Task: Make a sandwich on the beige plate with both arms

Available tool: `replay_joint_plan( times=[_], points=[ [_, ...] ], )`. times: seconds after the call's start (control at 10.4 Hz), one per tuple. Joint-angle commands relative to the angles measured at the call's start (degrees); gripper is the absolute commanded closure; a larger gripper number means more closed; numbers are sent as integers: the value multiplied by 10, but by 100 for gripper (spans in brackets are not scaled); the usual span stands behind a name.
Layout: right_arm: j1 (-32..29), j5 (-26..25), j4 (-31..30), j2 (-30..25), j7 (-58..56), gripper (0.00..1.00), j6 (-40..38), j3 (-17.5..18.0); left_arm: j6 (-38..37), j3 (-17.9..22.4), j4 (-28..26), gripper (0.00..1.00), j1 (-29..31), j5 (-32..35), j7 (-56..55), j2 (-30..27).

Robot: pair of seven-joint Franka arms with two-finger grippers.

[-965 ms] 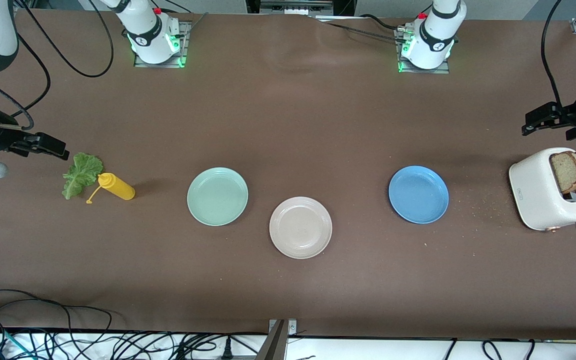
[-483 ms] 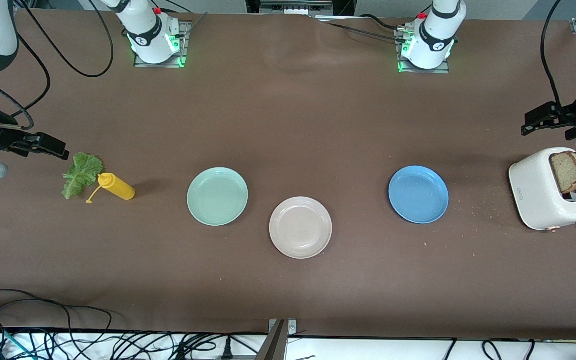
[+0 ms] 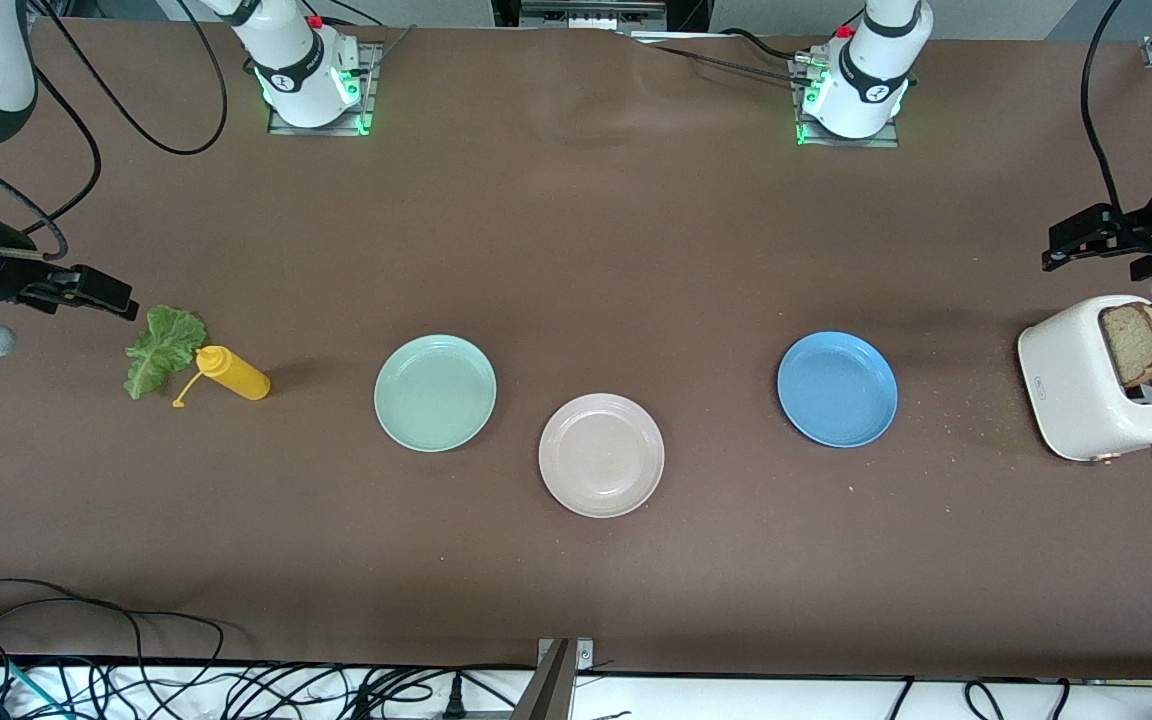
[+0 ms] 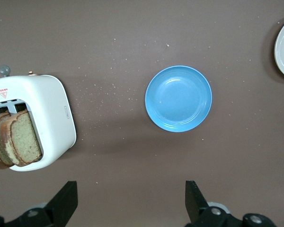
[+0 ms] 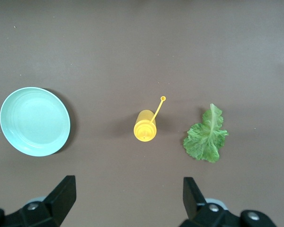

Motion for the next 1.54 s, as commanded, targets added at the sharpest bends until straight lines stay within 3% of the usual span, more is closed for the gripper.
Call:
replay_joint_plan(
  times=[0.0, 0.87, 1.06, 1.45],
  points=[
    [-3, 1, 13, 5, 6, 0, -2, 1, -11, -2, 14, 0, -2, 14, 13, 4],
    [-3, 3, 13, 5, 6, 0, -2, 1, -11, -2, 15, 0, 0, 15, 12, 7],
    [-3, 4, 13, 5, 7, 0, -2, 1, -9, 3, 23, 0, 7, 16, 11, 38],
    [-3, 4, 13, 5, 7, 0, -1, 1, -5, 6, 23, 0, 82, 26, 13, 63]
  ],
)
